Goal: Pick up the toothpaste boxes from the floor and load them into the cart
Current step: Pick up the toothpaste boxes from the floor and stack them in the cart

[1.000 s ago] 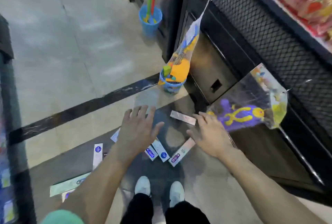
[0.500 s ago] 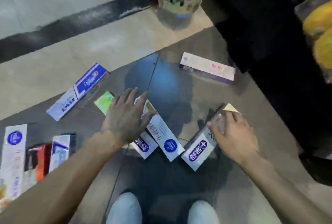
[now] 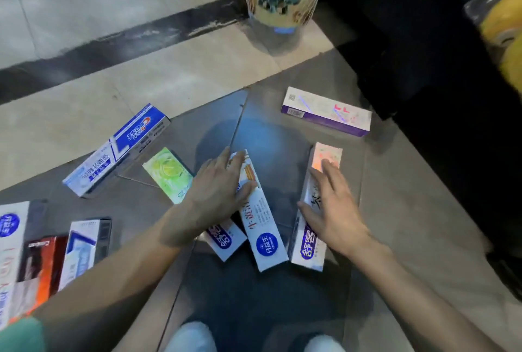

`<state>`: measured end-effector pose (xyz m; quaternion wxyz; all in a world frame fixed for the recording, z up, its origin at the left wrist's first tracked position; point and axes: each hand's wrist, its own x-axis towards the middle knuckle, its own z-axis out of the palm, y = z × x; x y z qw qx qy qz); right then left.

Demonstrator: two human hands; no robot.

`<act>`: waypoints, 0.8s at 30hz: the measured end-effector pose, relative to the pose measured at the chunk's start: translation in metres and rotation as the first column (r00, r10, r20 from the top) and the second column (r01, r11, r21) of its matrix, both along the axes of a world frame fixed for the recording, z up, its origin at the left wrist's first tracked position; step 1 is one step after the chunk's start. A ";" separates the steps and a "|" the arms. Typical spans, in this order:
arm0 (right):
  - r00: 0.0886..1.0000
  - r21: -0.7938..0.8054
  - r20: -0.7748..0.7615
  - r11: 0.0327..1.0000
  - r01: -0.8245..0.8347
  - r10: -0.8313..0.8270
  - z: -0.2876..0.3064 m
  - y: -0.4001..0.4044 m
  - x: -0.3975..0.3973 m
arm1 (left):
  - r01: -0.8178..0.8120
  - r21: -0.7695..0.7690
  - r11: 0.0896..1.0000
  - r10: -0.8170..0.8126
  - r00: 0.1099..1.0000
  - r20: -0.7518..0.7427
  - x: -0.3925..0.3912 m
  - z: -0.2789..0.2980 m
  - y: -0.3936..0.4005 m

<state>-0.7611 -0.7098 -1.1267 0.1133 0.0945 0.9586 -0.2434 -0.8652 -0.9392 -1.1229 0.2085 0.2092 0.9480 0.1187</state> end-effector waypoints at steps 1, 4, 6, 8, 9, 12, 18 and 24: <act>1.000 -0.027 -0.011 1.000 0.013 -0.013 0.001 0.000 0.000 | -0.006 0.046 0.999 0.005 0.999 0.033 -0.001 -0.002 0.007; 0.987 -0.105 -0.051 0.984 0.144 -0.150 -0.001 -0.002 0.009 | -0.143 0.238 0.961 0.103 0.980 0.172 0.006 -0.006 0.027; 0.941 -0.209 -0.026 0.923 0.324 -0.337 -0.003 -0.005 0.020 | -0.303 0.325 0.896 0.236 0.944 0.231 0.020 -0.009 0.036; 0.864 -0.292 0.058 0.819 0.494 -0.500 -0.007 -0.011 0.024 | -0.468 0.359 0.808 0.391 0.880 0.269 0.036 -0.013 0.043; 0.838 -0.294 0.096 0.789 0.539 -0.537 -0.007 -0.015 0.023 | -0.527 0.363 0.768 0.449 0.848 0.281 0.042 -0.015 0.046; 0.821 -0.226 0.133 0.790 0.570 -0.555 -0.008 -0.026 0.019 | -0.608 0.322 0.726 0.531 0.793 0.299 0.055 -0.016 0.055; 0.812 -0.129 0.132 0.803 0.582 -0.568 -0.010 -0.031 0.008 | -0.627 0.283 0.726 0.585 0.779 0.224 0.055 -0.014 0.065; 0.812 -0.190 0.155 0.790 0.584 -0.563 -0.002 -0.021 0.009 | -0.673 0.383 0.633 0.596 0.739 0.313 0.051 -0.006 0.056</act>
